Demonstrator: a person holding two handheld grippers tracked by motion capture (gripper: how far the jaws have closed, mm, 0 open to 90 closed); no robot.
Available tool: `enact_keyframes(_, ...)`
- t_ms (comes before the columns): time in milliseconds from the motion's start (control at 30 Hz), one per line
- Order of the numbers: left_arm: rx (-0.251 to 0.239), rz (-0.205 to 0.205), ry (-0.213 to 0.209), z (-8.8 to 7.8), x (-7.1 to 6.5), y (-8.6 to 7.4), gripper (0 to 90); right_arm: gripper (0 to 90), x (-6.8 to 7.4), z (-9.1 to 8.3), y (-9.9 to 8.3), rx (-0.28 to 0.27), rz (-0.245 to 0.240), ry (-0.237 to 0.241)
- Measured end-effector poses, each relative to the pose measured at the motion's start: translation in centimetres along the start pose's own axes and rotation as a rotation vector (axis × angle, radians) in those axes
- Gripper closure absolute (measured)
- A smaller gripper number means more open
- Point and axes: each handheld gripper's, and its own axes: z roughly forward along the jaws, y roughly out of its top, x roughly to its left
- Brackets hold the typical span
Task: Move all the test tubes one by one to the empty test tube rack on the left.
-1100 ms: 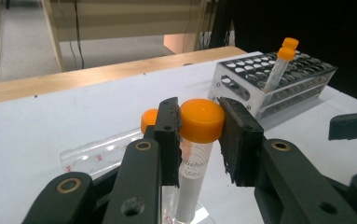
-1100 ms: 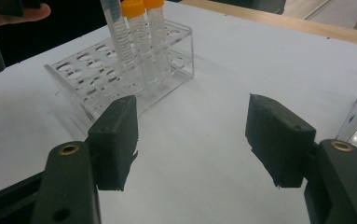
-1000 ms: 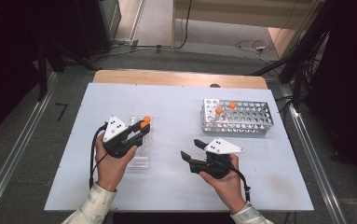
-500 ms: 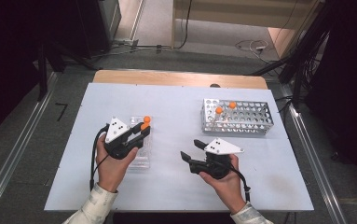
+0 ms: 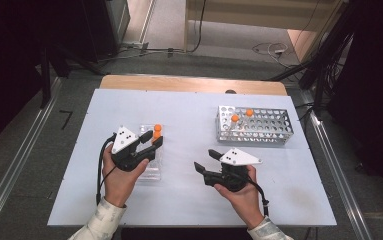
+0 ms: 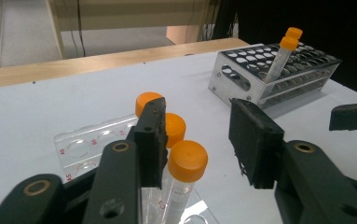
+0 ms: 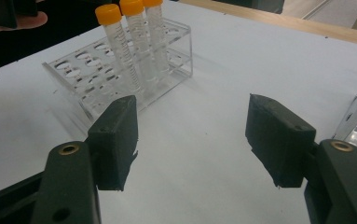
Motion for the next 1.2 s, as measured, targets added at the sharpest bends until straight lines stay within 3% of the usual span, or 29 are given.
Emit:
enact_keyframes(233, -0.013, -0.039, -0.023, -0.1, -0.1, 0.4, 31.1, 32.4, -0.8, -0.2, 0.0, -0.006, 0.013, -0.027)
enact_keyframes(333, -0.028, -0.044, -0.029, -0.2, -0.3, 0.5, 25.5, 32.3, -1.2, -0.4, 0.0, -0.01, 0.017, -0.036)
enact_keyframes(633, -0.035, -0.044, -0.036, -0.3, -0.4, 0.6, 21.1, 32.5, -2.5, -1.0, 0.2, -0.028, 0.038, -0.078)
enact_keyframes(967, -0.035, -0.044, -0.03, -0.2, -0.4, 0.7, 21.2, 33.8, -7.3, -1.3, 0.5, -0.06, 0.071, -0.277)
enact_keyframes(1200, -0.039, -0.039, -0.022, -0.3, -0.3, 0.8, 21.1, 35.4, -9.4, 0.4, 0.4, -0.046, 0.082, -0.349)
